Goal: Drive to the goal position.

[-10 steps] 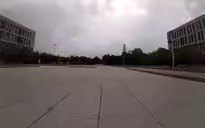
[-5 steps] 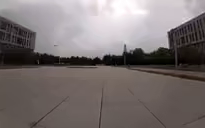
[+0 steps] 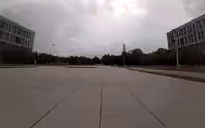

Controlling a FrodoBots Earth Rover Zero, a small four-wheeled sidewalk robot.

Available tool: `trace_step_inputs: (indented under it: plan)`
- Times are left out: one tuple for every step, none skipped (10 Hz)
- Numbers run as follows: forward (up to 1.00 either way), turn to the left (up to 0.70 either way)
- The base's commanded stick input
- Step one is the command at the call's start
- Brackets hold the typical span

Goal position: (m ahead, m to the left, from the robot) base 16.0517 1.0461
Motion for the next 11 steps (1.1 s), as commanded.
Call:
trace_step_inputs:
  plan:
    - [0.7,0.0]
    - [0.7,-0.08]
    - [0.7,-0.18]
    - [0.7,-0.01]
    - [0.7,0.0]
    - [0.7,0.0]
    - [0.7,0.0]
    - [0.7,0.0]
    - [0.7,0.0]
    - [0.7,0.0]
    - [0.7,0.0]
